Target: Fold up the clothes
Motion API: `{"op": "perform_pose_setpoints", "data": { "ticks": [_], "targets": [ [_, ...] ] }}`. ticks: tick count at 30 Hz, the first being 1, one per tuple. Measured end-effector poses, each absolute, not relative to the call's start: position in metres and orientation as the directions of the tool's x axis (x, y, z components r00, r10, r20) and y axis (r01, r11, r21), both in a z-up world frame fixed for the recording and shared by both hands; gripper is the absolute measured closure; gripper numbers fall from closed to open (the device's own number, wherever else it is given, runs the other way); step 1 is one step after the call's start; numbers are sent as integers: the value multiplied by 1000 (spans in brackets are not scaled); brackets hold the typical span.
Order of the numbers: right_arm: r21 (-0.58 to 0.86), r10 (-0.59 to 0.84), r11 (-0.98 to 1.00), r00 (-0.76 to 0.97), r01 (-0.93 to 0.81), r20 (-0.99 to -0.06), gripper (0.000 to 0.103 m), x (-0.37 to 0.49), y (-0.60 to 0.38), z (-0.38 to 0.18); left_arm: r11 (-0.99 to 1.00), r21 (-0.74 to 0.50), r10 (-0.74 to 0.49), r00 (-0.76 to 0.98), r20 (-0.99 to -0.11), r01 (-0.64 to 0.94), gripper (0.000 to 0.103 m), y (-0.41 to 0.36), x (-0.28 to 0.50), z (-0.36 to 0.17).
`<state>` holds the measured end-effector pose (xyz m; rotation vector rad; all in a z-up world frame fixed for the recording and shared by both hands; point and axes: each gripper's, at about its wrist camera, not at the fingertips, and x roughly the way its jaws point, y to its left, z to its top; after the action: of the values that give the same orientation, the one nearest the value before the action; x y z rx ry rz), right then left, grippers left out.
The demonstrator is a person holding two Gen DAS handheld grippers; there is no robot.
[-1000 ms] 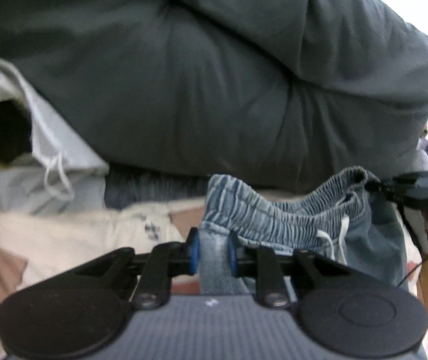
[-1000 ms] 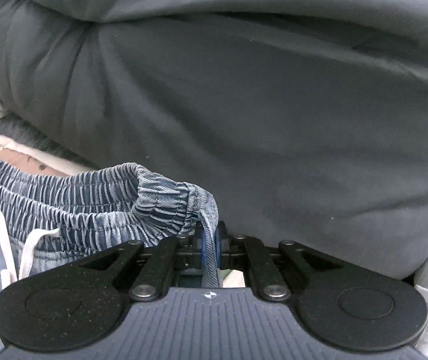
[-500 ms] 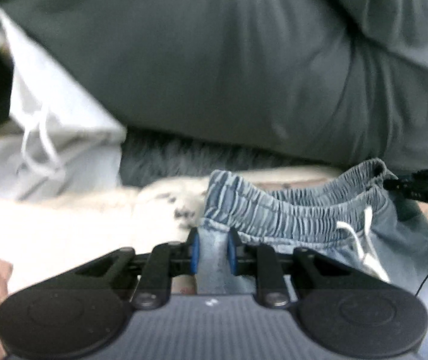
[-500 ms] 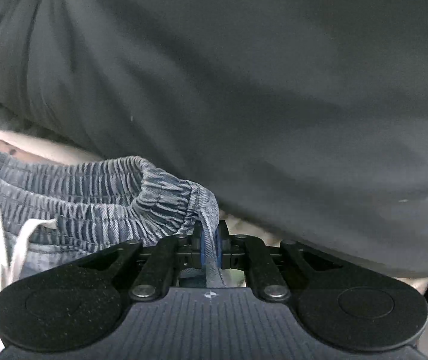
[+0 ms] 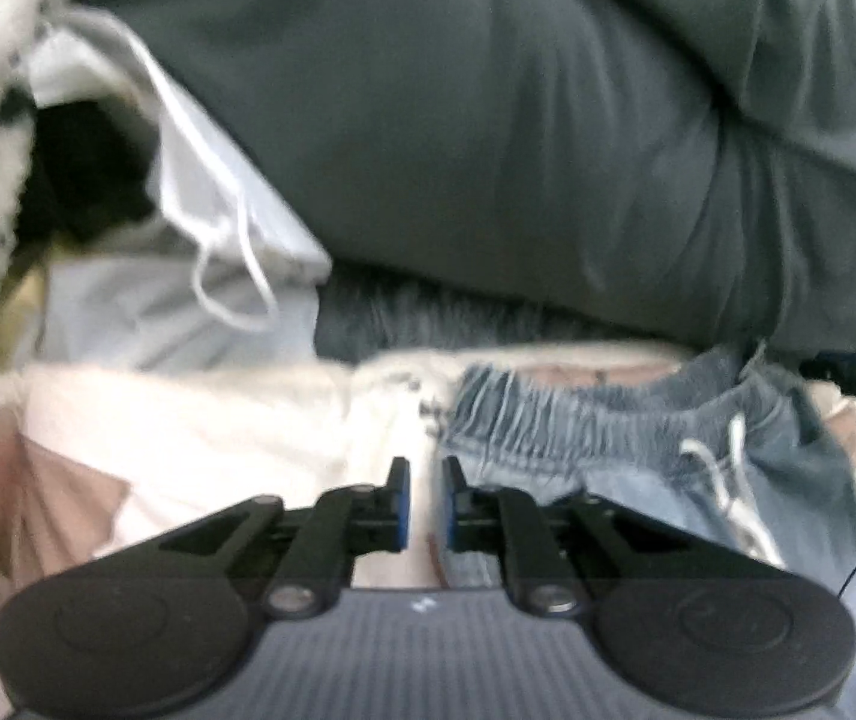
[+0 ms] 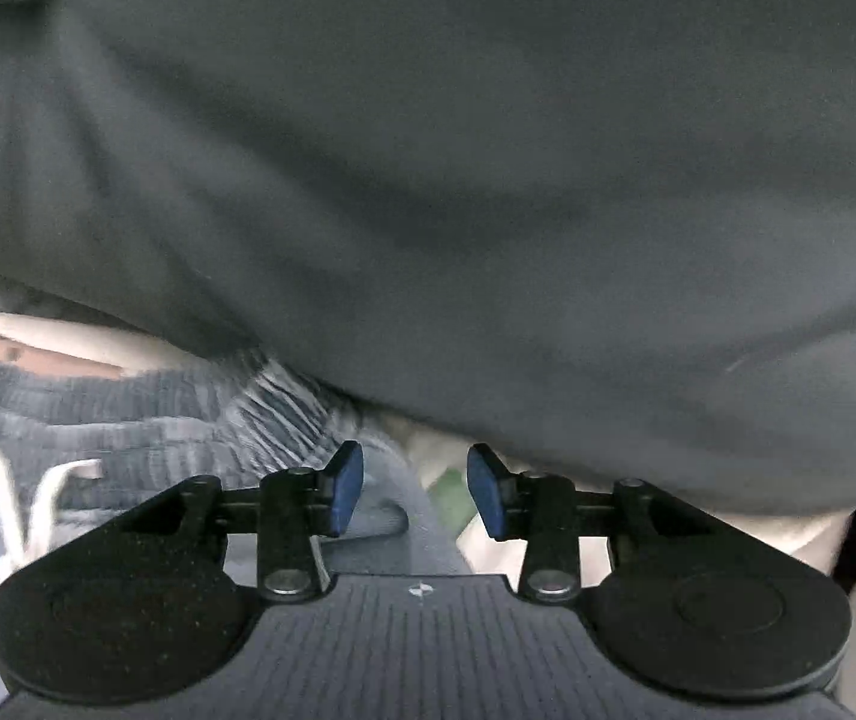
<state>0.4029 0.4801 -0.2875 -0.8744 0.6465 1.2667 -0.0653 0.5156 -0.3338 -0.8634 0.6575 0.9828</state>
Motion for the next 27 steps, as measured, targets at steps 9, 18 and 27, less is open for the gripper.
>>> {"op": "perform_pose_setpoints", "data": {
  "ticks": [9, 18, 27],
  "targets": [
    [-99, 541, -49, 57, -994, -839, 58, 377, 457, -293, 362, -341, 411, 476, -777, -868, 67, 518, -37, -318],
    [-66, 512, 2, 58, -998, -857, 89, 360, 451, -327, 450, -351, 281, 503, -818, -821, 78, 497, 6, -337],
    [-98, 496, -6, 82, -995, -864, 93, 351, 476, -351, 413, -272, 291, 409, -865, -869, 81, 499, 8, -368]
  ]
}}
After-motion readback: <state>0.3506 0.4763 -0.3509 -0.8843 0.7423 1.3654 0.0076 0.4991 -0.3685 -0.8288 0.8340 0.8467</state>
